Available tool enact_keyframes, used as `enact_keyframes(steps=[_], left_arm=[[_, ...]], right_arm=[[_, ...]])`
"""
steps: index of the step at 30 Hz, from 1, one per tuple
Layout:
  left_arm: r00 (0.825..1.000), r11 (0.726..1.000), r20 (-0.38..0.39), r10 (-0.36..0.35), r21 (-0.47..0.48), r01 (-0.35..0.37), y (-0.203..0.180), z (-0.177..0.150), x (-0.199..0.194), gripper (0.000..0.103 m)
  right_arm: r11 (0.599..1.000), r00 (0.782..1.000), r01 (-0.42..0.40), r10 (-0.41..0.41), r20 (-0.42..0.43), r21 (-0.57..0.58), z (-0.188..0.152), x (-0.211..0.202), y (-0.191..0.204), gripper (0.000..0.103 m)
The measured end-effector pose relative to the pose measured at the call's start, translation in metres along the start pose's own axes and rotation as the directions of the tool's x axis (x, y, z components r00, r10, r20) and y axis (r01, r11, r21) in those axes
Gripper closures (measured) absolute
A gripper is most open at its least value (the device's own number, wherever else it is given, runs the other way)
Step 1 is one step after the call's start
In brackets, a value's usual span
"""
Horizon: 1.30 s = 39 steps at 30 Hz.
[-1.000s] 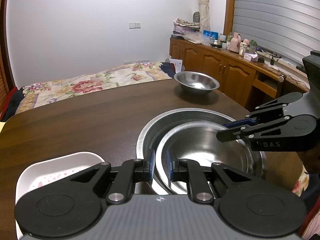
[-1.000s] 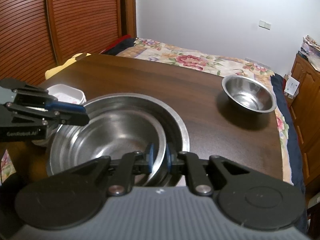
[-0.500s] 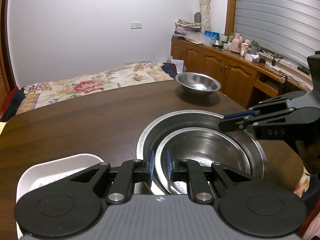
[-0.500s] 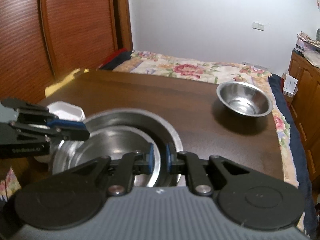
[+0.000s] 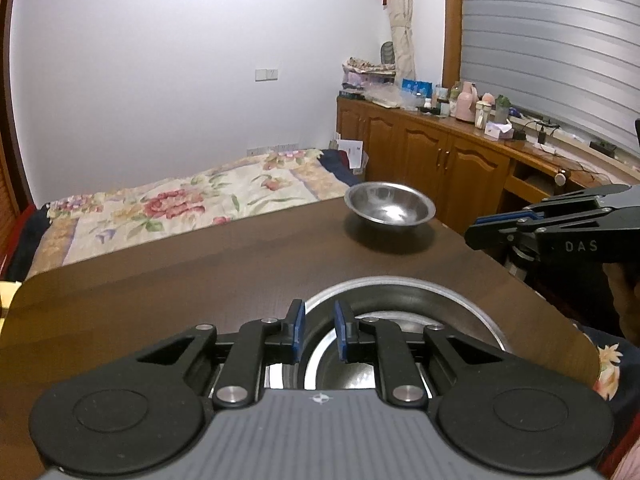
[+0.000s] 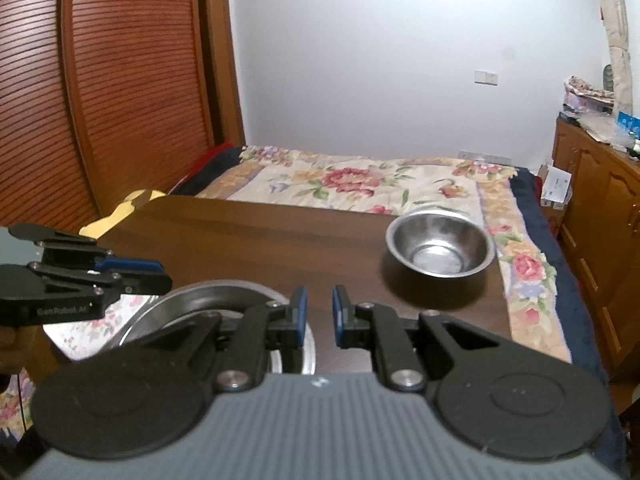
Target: Organize plates and bowls
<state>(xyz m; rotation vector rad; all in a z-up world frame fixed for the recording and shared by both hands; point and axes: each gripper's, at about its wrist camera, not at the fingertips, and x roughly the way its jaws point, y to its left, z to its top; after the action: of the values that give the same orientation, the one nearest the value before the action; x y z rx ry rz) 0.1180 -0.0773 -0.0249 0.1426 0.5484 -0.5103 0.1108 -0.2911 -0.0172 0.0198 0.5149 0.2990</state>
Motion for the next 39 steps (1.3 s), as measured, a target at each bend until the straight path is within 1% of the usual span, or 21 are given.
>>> enact_keyframes(steps=[9, 11, 18, 21, 23, 25, 26, 27, 32, 34, 39], left_arm=[[1.000, 0.999, 0.018, -0.017, 0.031, 0.016, -0.005, 0.027, 0.005, 0.079], [0.999, 0.999, 0.022, -0.023, 0.038, 0.022, -0.006, 0.034, 0.008, 0.075], [0.999, 0.997, 0.025, -0.046, 0.056, 0.044, -0.005, 0.062, 0.027, 0.069], [0.998, 0.997, 0.022, -0.058, 0.056, 0.056, -0.005, 0.071, 0.039, 0.062], [0.998, 0.996, 0.018, -0.063, 0.057, 0.062, -0.007, 0.077, 0.048, 0.055], [0.997, 0.995, 0.017, -0.081, 0.059, 0.080, -0.008, 0.083, 0.057, 0.049], [0.996, 0.994, 0.016, -0.087, 0.060, 0.086, -0.009, 0.085, 0.062, 0.046], [0.996, 0.994, 0.015, -0.092, 0.063, 0.091, -0.010, 0.088, 0.067, 0.044], [0.995, 0.991, -0.001, -0.105, 0.081, 0.104, -0.014, 0.101, 0.090, 0.042], [0.993, 0.990, -0.019, -0.113, 0.079, 0.114, -0.015, 0.107, 0.102, 0.042], [0.983, 0.985, -0.064, -0.171, 0.018, 0.173, -0.009, 0.117, 0.129, 0.042]], right_arm=[[0.999, 0.999, 0.030, -0.031, 0.038, 0.026, 0.006, -0.005, -0.017, 0.089], [0.999, 0.998, 0.039, -0.041, 0.044, 0.031, 0.008, -0.005, -0.022, 0.089], [0.995, 0.995, 0.077, -0.080, 0.059, 0.064, 0.018, 0.009, -0.048, 0.088], [0.993, 0.994, 0.084, -0.090, 0.065, 0.086, 0.021, 0.018, -0.060, 0.088], [0.991, 0.993, 0.090, -0.097, 0.067, 0.096, 0.023, 0.024, -0.068, 0.085], [0.990, 0.992, 0.097, -0.104, 0.071, 0.104, 0.024, 0.030, -0.075, 0.063], [0.989, 0.991, 0.099, -0.108, 0.074, 0.106, 0.024, 0.032, -0.078, 0.060], [0.989, 0.991, 0.102, -0.110, 0.076, 0.108, 0.024, 0.036, -0.082, 0.057], [0.986, 0.991, 0.102, -0.113, 0.073, 0.133, 0.022, 0.053, -0.100, 0.057], [0.985, 0.991, 0.103, -0.113, 0.067, 0.141, 0.021, 0.061, -0.107, 0.057], [0.983, 0.992, 0.110, -0.118, 0.045, 0.145, 0.013, 0.078, -0.118, 0.057]])
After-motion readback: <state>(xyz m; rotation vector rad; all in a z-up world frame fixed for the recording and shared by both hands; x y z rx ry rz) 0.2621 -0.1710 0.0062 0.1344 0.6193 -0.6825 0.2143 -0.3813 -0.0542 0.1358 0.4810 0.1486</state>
